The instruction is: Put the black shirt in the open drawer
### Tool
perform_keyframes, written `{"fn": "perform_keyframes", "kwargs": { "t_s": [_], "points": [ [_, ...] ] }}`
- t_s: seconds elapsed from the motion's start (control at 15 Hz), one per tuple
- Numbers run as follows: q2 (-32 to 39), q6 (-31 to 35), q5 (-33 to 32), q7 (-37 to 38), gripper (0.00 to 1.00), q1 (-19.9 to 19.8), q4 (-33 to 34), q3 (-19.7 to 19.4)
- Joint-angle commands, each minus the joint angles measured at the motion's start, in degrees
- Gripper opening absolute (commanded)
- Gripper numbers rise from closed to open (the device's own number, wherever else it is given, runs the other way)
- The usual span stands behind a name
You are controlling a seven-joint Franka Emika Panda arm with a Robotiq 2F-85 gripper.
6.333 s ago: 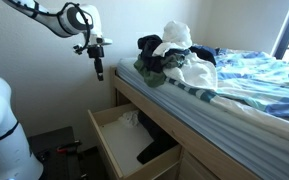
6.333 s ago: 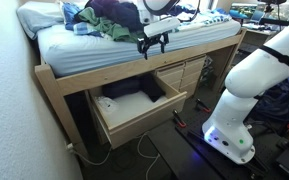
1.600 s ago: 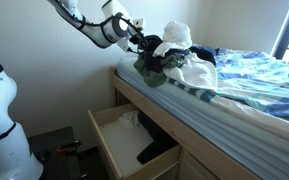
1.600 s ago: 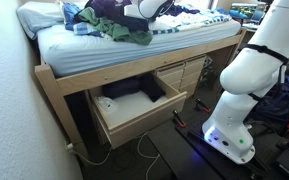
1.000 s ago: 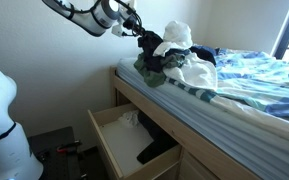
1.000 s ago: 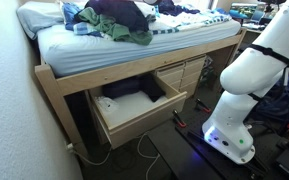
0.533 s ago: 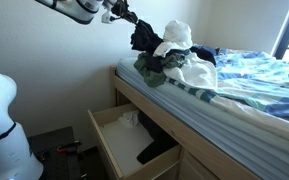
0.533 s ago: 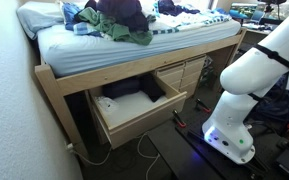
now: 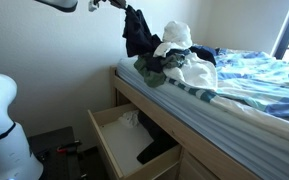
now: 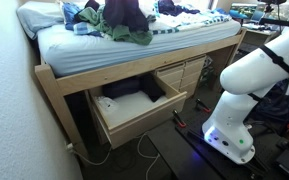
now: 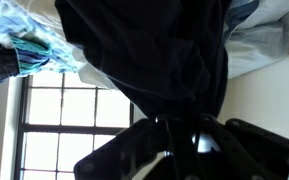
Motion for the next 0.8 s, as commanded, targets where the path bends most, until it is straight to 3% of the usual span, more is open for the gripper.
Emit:
{"fn": "perform_keyframes", "kwargs": {
  "t_s": [0.0,0.53,0.6,0.73],
  "points": [
    [-4.81,-1.80,-0.97,1.87,0.02,-2.66,-0.69,2.12],
    [-8.54,-0.19,-0.19,-0.45,0.02,-4.39,-0.98,3.66],
    [-7.60,-1.10,1.02,-0.82,0.10,-3.91,-0.31,3.51],
    [-7.69,-1.08,1.02,-0.84,0.10,-3.92,-0.42,3.63]
  ]
}}
